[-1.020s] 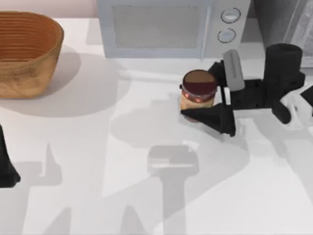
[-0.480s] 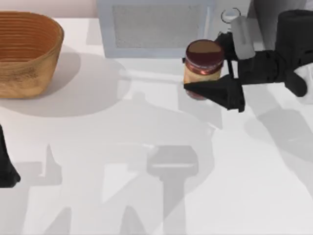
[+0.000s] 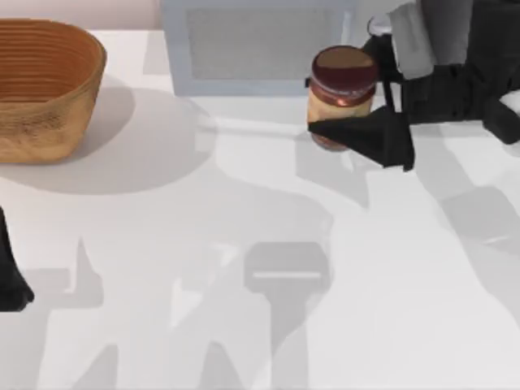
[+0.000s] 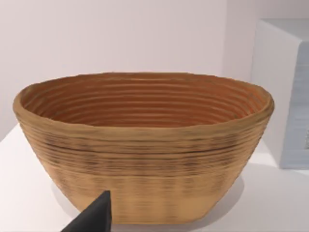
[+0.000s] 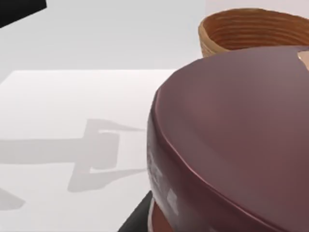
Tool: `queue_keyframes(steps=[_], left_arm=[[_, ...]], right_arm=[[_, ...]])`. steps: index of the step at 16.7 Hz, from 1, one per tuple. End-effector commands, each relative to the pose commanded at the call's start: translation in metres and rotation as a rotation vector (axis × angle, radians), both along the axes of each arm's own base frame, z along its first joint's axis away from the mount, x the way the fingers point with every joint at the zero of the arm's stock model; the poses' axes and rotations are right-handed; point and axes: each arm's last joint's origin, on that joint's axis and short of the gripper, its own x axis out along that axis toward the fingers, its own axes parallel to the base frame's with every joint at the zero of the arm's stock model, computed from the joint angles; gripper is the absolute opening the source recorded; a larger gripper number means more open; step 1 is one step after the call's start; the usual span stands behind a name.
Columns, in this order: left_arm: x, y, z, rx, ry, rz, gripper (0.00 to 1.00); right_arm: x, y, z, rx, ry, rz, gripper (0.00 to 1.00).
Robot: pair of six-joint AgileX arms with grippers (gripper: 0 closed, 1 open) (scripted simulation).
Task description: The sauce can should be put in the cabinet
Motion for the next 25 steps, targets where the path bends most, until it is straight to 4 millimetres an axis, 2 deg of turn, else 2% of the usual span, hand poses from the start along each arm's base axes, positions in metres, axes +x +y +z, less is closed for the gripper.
queue_keyframes(steps=[3,7,10,12,14,17,20,22,25], left_arm=[[0.0,0.0,0.0,0.0,0.0,0.0,1.0],[0.0,0.0,0.0,0.0,0.0,0.0,1.0],[0.0,0.0,0.0,0.0,0.0,0.0,1.0],[0.0,0.0,0.0,0.0,0.0,0.0,1.0],[0.0,0.0,0.0,0.0,0.0,0.0,1.0],[0.0,0.0,0.0,0.0,0.0,0.0,1.0],[0.0,0.0,0.0,0.0,0.0,0.0,1.0],[0.0,0.0,0.0,0.0,0.0,0.0,1.0],[0.0,0.0,0.0,0.0,0.0,0.0,1.0]], right_arm=[[-0.004,-0.002,0.007,-0.003,-0.006,-0.017,0.0],[-0.033,-0.017,0.043,-0.022,-0.026,-0.144,0.0],[-0.076,-0.039,0.08,-0.035,-0.05,-0.32,0.0],[-0.114,-0.056,0.099,-0.036,-0.069,-0.468,0.0],[-0.157,-0.074,0.109,-0.027,-0.086,-0.631,0.0],[-0.218,-0.096,0.101,0.003,-0.107,-0.884,0.0],[-0.262,-0.113,0.072,0.042,-0.118,-1.128,0.0],[-0.279,-0.121,0.048,0.063,-0.116,-1.274,0.0],[-0.29,-0.129,0.015,0.077,-0.101,-1.449,0.0]])
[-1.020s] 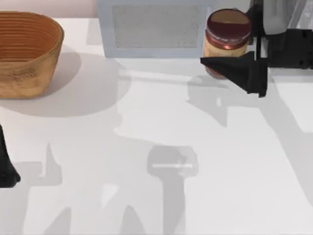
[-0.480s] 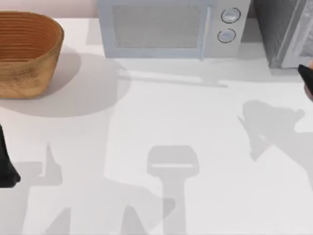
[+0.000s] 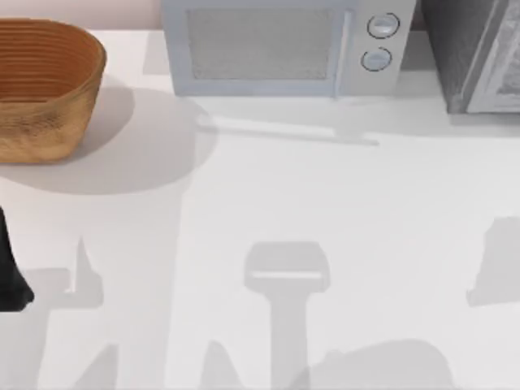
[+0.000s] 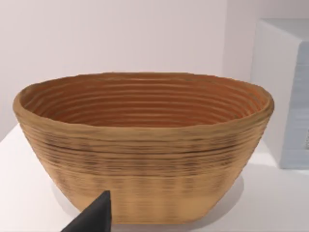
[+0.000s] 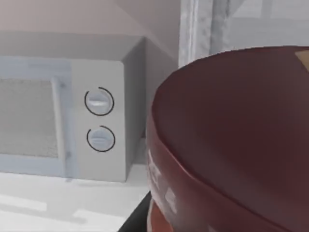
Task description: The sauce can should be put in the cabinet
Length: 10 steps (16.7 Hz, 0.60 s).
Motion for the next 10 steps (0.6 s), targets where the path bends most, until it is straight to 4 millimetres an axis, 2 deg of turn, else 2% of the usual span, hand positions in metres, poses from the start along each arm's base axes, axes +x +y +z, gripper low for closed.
queue_keyframes(steps=[2,4,10], left_arm=[[0.0,0.0,0.0,0.0,0.0,0.0,1.0],[0.0,0.0,0.0,0.0,0.0,0.0,1.0],[0.0,0.0,0.0,0.0,0.0,0.0,1.0]], right_arm=[[-0.002,-0.003,-0.015,0.011,0.009,-0.074,0.0],[-0.002,-0.005,-0.022,0.016,0.015,-0.105,0.0],[-0.002,-0.004,-0.02,0.016,0.022,-0.101,0.0]])
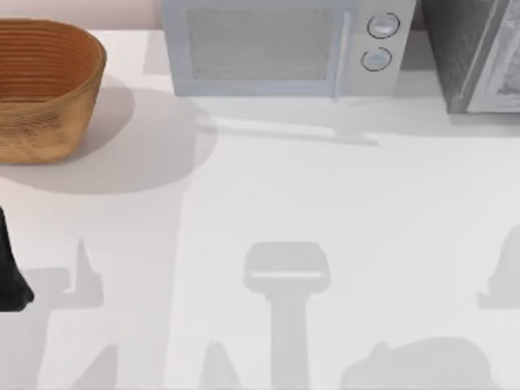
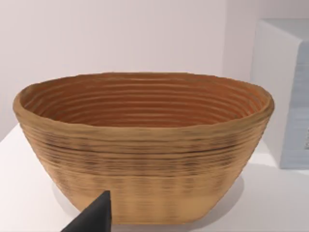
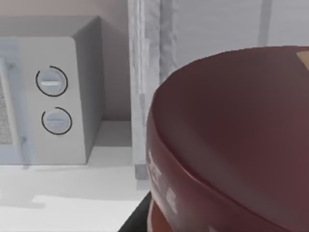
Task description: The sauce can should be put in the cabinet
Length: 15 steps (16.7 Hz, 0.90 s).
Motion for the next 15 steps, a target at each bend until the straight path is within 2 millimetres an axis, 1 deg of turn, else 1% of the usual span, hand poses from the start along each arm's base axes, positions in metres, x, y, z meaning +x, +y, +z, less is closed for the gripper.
queue_keyframes(steps=[2,3,4,6,8,12,13,15], left_arm=[[0.0,0.0,0.0,0.0,0.0,0.0,1.0],[0.0,0.0,0.0,0.0,0.0,0.0,1.0],[0.0,0.0,0.0,0.0,0.0,0.0,1.0],[0.0,0.0,0.0,0.0,0.0,0.0,1.0],[0.0,0.0,0.0,0.0,0.0,0.0,1.0],[0.0,0.0,0.0,0.0,0.0,0.0,1.0],[0.0,0.0,0.0,0.0,0.0,0.0,1.0],[0.0,0.0,0.0,0.0,0.0,0.0,1.0]], right_arm=[[0.0,0.001,0.011,0.0,0.027,-0.001,0.0],[0.001,0.001,0.019,0.0,0.046,0.0,0.0],[0.002,0.002,0.03,-0.001,0.067,0.003,0.0],[0.008,0.004,0.06,-0.005,0.111,0.009,0.0],[0.019,0.007,0.099,-0.01,0.136,0.01,0.0],[0.039,0.012,0.196,-0.013,0.066,-0.006,0.0],[0.042,0.013,0.216,-0.011,0.044,-0.011,0.0],[0.049,0.015,0.247,-0.008,0.015,-0.018,0.0]])
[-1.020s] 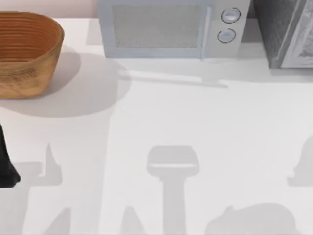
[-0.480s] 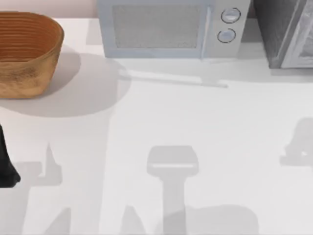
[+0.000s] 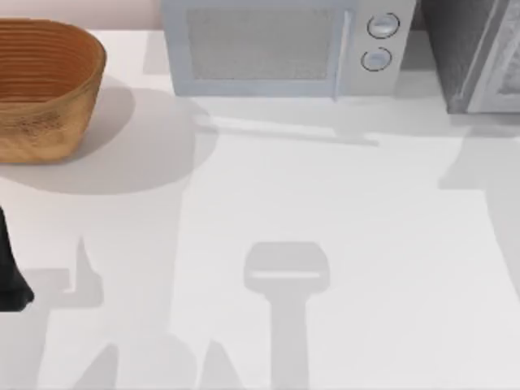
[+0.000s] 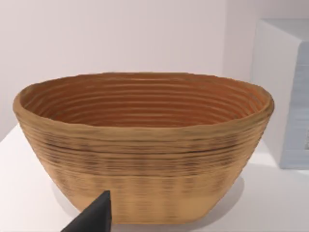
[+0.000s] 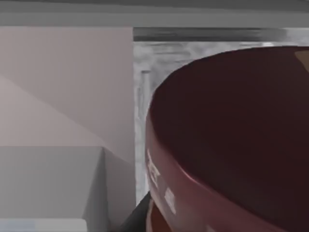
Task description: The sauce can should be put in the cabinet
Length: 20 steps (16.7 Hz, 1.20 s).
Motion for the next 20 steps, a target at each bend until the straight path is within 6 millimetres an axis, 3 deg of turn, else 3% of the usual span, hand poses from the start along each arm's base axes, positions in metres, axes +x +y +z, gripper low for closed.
queue_keyframes(steps=[5,8,12,20], left_arm=[[0.0,0.0,0.0,0.0,0.0,0.0,1.0],[0.0,0.0,0.0,0.0,0.0,0.0,1.0],[0.0,0.0,0.0,0.0,0.0,0.0,1.0],[0.0,0.0,0.0,0.0,0.0,0.0,1.0]], right_arm=[[0.032,0.011,0.085,0.017,-0.079,-0.007,0.0],[0.06,0.02,0.112,0.021,-0.071,-0.007,0.0],[0.089,0.032,0.121,0.01,-0.026,0.015,0.0],[0.097,0.033,0.12,0.01,-0.018,0.017,0.0]])
